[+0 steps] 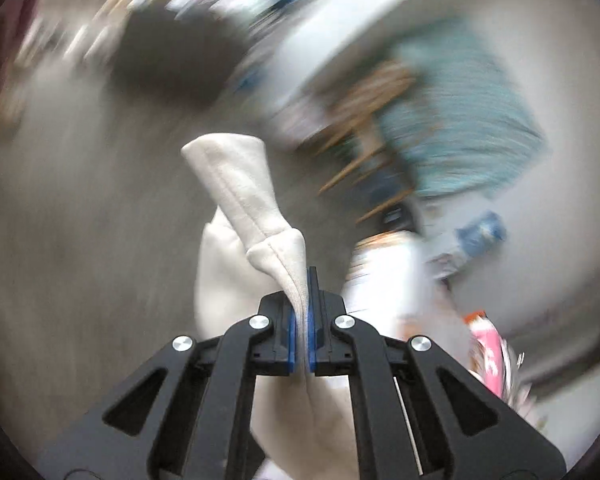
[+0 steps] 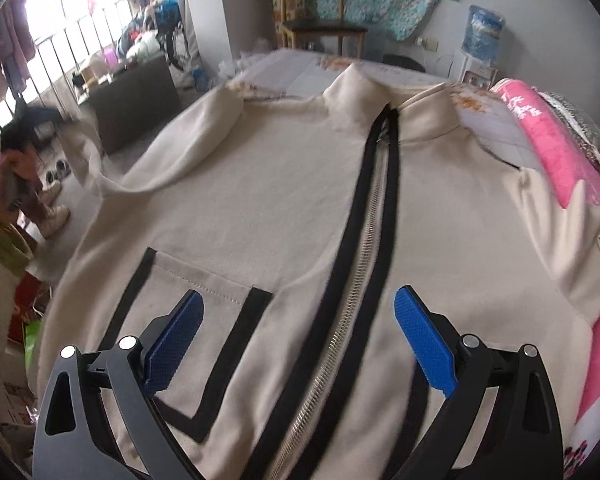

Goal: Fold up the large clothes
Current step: 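Lay the sleeve across the chest and open the left tool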

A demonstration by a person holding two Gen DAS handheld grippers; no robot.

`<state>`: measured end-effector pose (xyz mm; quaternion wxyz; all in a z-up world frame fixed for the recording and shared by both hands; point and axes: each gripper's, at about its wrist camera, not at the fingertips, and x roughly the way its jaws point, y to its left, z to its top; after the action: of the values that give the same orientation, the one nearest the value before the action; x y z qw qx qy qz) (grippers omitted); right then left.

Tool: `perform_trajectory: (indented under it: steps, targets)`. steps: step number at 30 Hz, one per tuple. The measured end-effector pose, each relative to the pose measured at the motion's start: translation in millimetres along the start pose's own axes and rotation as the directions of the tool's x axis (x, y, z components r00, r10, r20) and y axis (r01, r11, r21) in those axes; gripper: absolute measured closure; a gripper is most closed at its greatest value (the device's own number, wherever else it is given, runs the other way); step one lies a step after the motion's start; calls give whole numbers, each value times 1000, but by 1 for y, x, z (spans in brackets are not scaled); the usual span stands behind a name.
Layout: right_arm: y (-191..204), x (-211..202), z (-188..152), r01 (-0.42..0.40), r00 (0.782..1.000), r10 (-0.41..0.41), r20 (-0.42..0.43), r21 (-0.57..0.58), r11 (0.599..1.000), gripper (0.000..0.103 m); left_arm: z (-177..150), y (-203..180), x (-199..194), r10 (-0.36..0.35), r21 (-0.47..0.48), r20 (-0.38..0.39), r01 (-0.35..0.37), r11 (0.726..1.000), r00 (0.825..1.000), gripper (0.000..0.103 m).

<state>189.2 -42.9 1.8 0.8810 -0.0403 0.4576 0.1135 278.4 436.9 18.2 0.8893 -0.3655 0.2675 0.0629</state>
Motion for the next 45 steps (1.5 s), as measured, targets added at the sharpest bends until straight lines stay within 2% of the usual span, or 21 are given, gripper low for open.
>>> perform_trajectory:
  steps: [1, 3, 5, 7, 8, 11, 13, 15, 17, 19, 20, 21, 23, 25, 27, 29, 30, 32, 34, 40, 45]
  targets:
    - [-2, -5, 0, -2, 1000, 2, 11, 5, 1000, 9, 2, -42, -24, -50, 101, 44, 45, 994, 998, 100]
    - [-8, -21, -5, -5, 999, 4, 44, 17, 1000, 9, -7, -111, -59, -160, 259, 73, 136, 956, 984, 99]
    - [-16, -38, -12, -3, 997, 1, 74, 30, 1000, 9, -29, -175, -82, -241, 400, 46, 203, 894, 969, 99]
    - [-25, -50, -19, 3, 995, -7, 96, 44, 999, 9, -64, -236, -92, -289, 517, -33, 263, 814, 957, 99]
    - [-30, -56, -23, 7, 994, -13, 105, 54, 999, 9, -88, -264, -91, -294, 560, -98, 297, 773, 951, 99]
    - [-49, -67, -35, 14, 993, -25, 117, 95, 995, 9, -155, -308, -68, -245, 625, -256, 354, 696, 935, 99]
    - [-62, -69, -44, 14, 994, -28, 109, 127, 992, 9, -198, -318, -50, -194, 656, -321, 366, 661, 927, 98]
    - [-70, -68, -53, 10, 995, -25, 94, 154, 988, 9, -246, -313, -19, -107, 658, -418, 382, 649, 902, 94]
    - [-82, -65, -61, -1, 998, -12, 69, 185, 983, 9, -289, -296, 14, 13, 653, -527, 395, 646, 850, 86]
    - [-91, -61, -65, -14, 999, 4, 49, 203, 979, 9, -317, -275, 31, 101, 638, -586, 382, 668, 804, 78]
    - [-94, -61, -66, -14, 999, 5, 43, 204, 979, 9, -323, -264, 34, 118, 625, -602, 374, 685, 790, 78]
    - [-96, -60, -68, -11, 999, 4, 37, 200, 980, 9, -328, -259, 28, 115, 618, -605, 373, 692, 788, 73]
    - [-98, -56, -70, -6, 1000, 1, 25, 190, 982, 9, -319, -250, 13, 83, 618, -579, 370, 693, 811, 62]
    - [-99, -50, -69, -7, 1000, 6, 6, 181, 983, 9, -314, -252, -6, 39, 631, -541, 375, 679, 840, 35]
    - [-100, -45, -67, -13, 1000, 14, -5, 175, 985, 9, -306, -250, -28, 9, 665, -494, 371, 648, 870, 29]
    - [-100, -39, -64, -16, 1000, 19, -17, 166, 986, 9, -310, -256, -43, 9, 706, -461, 361, 609, 887, 24]
    - [-100, -38, -65, -14, 1000, 18, -23, 162, 987, 9, -310, -253, -50, 11, 716, -448, 351, 603, 894, 21]
    - [-98, -29, -65, -11, 999, 18, -48, 145, 989, 9, -313, -259, -53, 18, 724, -436, 338, 601, 900, 19]
    - [-96, -21, -67, -1, 998, 10, -70, 129, 992, 9, -314, -253, -53, 46, 726, -420, 305, 616, 906, 19]
    - [-89, 2, -71, 36, 990, -26, -137, 69, 997, 9, -326, -213, -43, 194, 771, -317, 133, 623, 928, 18]
    - [-82, 19, -74, 80, 982, -80, -170, -9, 997, 8, -322, -187, -31, 230, 750, -275, 59, 659, 934, 17]
